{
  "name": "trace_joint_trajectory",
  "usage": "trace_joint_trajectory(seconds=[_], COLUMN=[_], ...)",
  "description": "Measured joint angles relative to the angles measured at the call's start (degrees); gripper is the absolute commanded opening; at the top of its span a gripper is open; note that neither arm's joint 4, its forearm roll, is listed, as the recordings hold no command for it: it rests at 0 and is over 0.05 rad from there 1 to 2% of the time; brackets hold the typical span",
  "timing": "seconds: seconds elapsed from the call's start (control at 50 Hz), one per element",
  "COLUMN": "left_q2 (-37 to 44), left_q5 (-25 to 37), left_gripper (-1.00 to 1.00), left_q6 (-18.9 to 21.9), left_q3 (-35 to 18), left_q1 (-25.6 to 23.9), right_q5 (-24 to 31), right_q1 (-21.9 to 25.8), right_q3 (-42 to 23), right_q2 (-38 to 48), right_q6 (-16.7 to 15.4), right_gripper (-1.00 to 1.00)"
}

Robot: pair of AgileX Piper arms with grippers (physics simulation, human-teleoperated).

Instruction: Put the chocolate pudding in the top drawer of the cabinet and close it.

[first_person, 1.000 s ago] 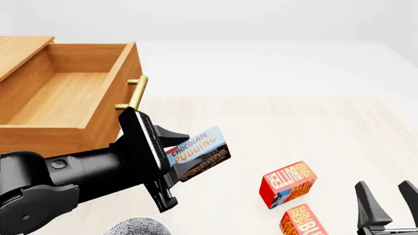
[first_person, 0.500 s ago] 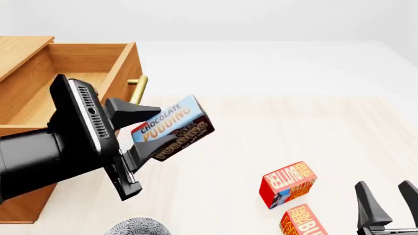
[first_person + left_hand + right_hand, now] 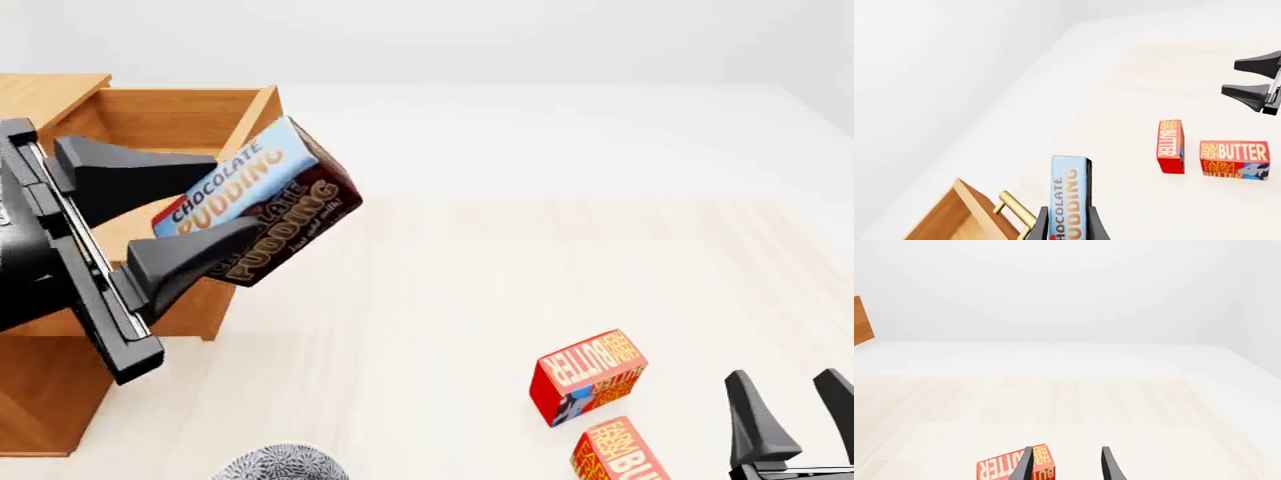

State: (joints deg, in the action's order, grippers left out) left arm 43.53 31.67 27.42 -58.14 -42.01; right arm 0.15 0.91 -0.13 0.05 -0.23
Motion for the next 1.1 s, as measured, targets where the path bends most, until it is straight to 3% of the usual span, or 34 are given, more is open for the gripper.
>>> trace_joint_trajectory(seconds=[0.6,1.1], left_q2=[-4.45,0.81], left_q5=[9.3,9.91], left_gripper=[-1.0,-1.0], left_q6=[0.66,-3.64], left_q3=[-10.39,-13.2], left_q1=[9.78,21.86], right_q5=[0.0,0.0], right_q1=[0.0,0.0], right_q3=[-0.01,-0.01], right_q2=[0.02,0.01], right_q6=[0.0,0.0], right_gripper=[1.0,1.0])
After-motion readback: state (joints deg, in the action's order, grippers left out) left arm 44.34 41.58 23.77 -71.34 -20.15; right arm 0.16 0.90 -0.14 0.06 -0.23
